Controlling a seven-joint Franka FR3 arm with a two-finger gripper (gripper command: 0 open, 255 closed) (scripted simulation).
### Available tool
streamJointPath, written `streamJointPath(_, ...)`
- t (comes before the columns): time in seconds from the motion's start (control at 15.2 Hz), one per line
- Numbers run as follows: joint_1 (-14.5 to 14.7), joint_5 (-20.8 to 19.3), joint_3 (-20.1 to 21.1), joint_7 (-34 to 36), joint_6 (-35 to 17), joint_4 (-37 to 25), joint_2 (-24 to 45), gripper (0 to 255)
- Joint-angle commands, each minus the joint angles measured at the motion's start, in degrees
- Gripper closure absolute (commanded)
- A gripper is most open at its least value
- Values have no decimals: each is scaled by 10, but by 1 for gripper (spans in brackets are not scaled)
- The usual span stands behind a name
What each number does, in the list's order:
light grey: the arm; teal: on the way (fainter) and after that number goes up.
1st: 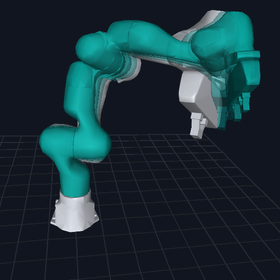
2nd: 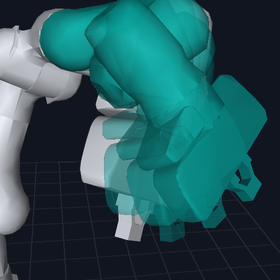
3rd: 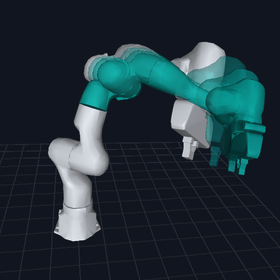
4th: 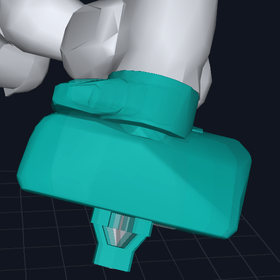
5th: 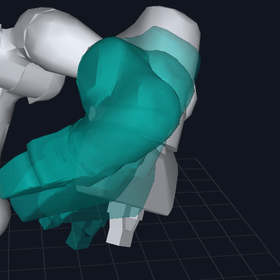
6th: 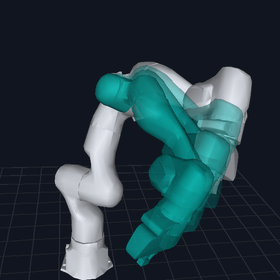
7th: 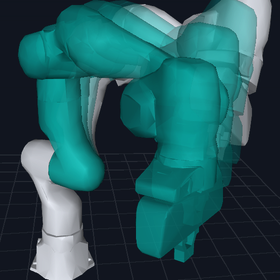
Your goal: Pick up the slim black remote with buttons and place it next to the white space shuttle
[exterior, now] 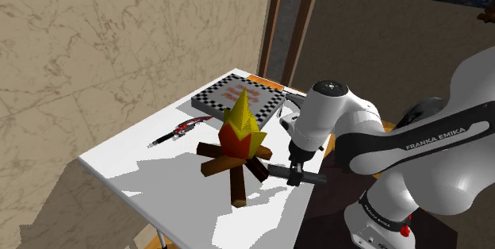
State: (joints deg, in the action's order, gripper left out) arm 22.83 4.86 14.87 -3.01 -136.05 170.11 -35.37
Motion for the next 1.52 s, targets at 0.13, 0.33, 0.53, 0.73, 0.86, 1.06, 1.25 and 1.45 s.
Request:
streamJointPath(0.13, 0, 0, 1, 1, -7, 3, 4, 0)
streamJointPath(0.33, 0, 0, 1, 1, -7, 3, 4, 0)
streamJointPath(0.53, 0, 0, 1, 1, -7, 3, 4, 255)
streamJointPath(0.73, 0, 0, 1, 0, -8, 4, 4, 255)
streamJointPath(0.86, 1, 1, 0, 0, -5, 6, -2, 255)
streamJointPath(1.06, 0, 0, 1, 0, -7, 3, 4, 255)
streamJointPath(1.25, 2, 0, -4, -3, 29, -8, -21, 255)
streamJointPath(1.45, 3, 0, -9, -6, 63, -21, -43, 255)
